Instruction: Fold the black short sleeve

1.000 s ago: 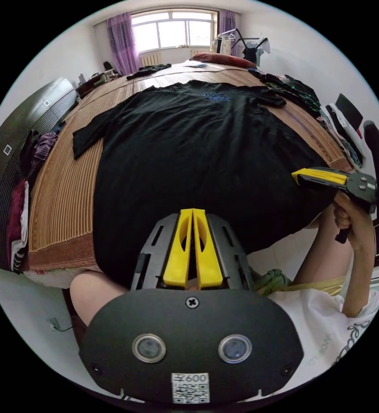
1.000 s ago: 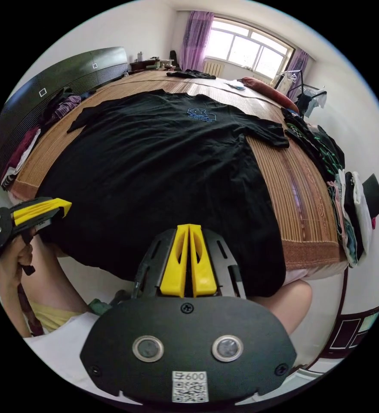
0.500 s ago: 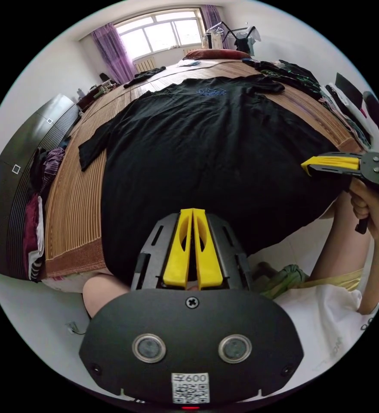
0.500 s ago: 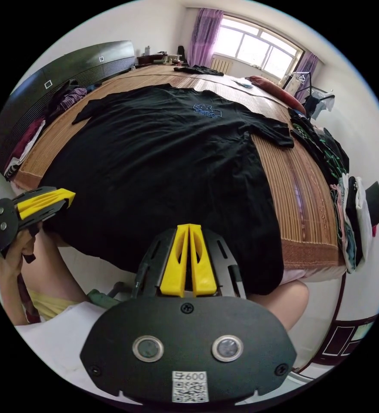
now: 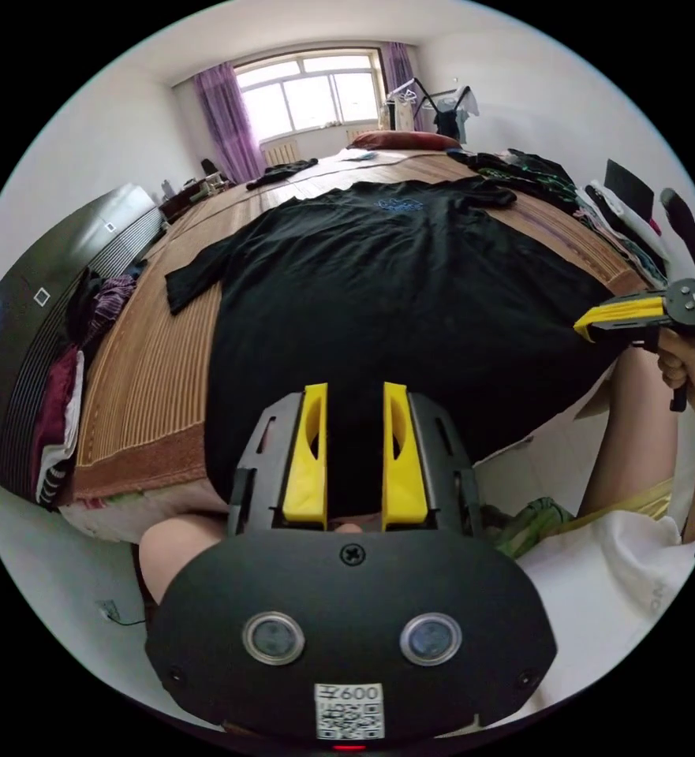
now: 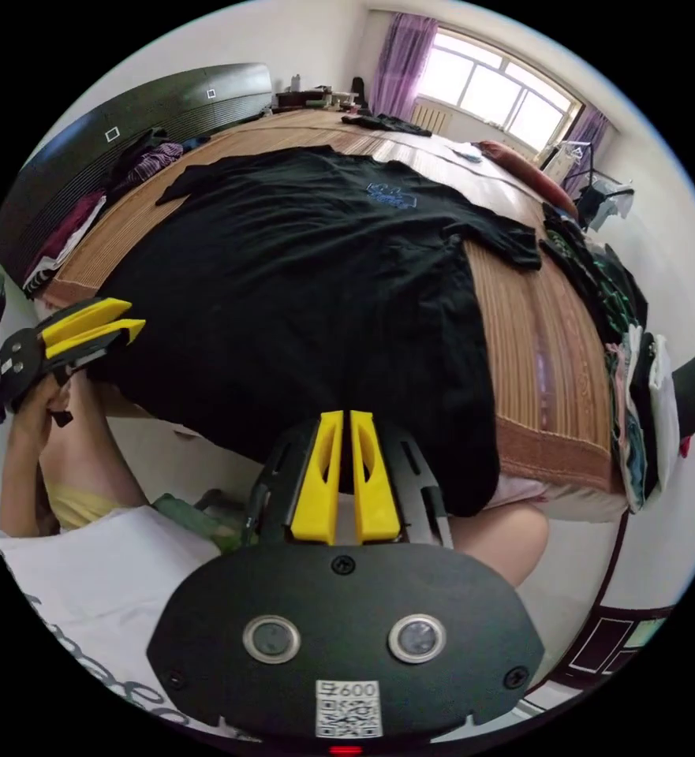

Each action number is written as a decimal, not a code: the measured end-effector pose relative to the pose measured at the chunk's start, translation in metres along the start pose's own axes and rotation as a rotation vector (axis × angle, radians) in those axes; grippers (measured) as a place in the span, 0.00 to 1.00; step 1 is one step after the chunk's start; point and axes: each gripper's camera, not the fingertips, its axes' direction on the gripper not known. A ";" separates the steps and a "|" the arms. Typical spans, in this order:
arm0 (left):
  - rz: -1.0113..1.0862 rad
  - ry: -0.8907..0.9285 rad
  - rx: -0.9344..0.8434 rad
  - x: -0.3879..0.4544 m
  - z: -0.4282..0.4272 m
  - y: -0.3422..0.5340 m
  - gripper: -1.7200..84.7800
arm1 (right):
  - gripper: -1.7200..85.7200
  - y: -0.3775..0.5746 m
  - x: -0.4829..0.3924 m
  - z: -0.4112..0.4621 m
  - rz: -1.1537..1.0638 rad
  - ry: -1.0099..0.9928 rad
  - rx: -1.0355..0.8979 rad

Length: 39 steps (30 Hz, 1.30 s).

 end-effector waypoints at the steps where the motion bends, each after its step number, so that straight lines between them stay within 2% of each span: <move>1: -0.015 -0.012 0.011 -0.009 -0.005 0.006 0.14 | 0.08 0.009 0.006 -0.006 0.006 0.049 0.042; 4: -0.051 -0.027 0.012 -0.033 -0.013 0.016 0.16 | 0.16 0.020 0.034 -0.008 0.090 0.166 0.077; 7: -0.078 -0.060 -0.016 -0.051 -0.013 0.017 0.17 | 0.17 0.022 0.066 0.001 0.150 0.086 0.010; 8: -0.097 -0.079 -0.026 -0.058 -0.013 0.017 0.17 | 0.16 0.023 0.075 0.001 0.163 0.031 0.008; 14: -0.166 -0.062 -0.033 -0.085 -0.015 0.018 0.17 | 0.10 0.028 0.094 -0.005 0.177 -0.009 -0.006; 16: -0.163 -0.085 -0.044 -0.090 -0.015 0.017 0.16 | 0.04 0.032 0.092 -0.005 0.151 0.065 -0.015; 19: -0.136 -0.119 -0.083 -0.094 -0.012 0.016 0.16 | 0.02 0.039 0.094 -0.007 0.168 0.040 -0.001; 24: -0.135 -0.127 -0.079 -0.101 -0.013 0.017 0.16 | 0.01 0.050 0.089 -0.012 0.171 0.055 -0.002; 30: -0.193 -0.064 -0.074 -0.114 -0.015 0.015 0.14 | 0.01 0.052 0.052 0.011 0.073 0.311 -0.144; 33: -0.200 -0.061 -0.075 -0.117 -0.017 0.013 0.14 | 0.01 0.060 0.043 0.015 0.082 0.291 -0.142; 39: -0.189 -0.080 -0.093 -0.115 -0.018 0.006 0.13 | 0.01 0.066 0.016 -0.035 0.107 0.227 -0.026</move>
